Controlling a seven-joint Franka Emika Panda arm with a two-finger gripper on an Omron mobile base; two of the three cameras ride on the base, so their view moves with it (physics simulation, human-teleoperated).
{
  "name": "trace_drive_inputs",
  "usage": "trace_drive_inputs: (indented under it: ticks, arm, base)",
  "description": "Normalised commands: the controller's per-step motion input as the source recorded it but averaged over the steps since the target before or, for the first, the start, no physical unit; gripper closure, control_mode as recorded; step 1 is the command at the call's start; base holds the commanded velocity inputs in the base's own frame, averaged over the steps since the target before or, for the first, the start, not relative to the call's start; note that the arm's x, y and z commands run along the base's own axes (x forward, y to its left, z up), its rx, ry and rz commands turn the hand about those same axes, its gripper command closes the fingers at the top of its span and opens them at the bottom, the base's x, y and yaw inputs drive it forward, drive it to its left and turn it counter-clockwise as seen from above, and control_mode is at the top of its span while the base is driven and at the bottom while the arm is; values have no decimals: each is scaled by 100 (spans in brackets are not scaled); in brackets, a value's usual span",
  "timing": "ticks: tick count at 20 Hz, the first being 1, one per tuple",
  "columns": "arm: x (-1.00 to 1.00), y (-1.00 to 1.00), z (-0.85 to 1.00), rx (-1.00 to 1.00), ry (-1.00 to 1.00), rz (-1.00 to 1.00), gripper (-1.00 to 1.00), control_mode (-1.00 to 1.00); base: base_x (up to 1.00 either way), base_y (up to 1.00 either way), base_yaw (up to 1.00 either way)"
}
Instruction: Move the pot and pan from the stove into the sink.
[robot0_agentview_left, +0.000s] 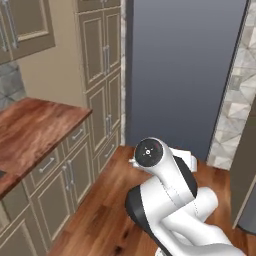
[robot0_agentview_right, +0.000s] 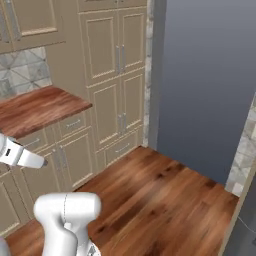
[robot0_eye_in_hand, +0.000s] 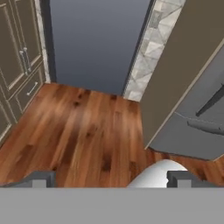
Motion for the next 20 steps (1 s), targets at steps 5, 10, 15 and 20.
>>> trace_drive_inputs:
  ticks: [5,10,15,20]
  arm:
    - [0,0,0,0,0,0,-100,100]
    - [0,0,0,0,0,0,-100,100]
    - [0,0,0,0,0,0,-100,100]
    - [0,0,0,0,0,0,-100,100]
  base:
    - [0,-8,-46]
    - [-10,-2,-44]
    - [-6,-10,-43]
    - [-2,-9,-43]
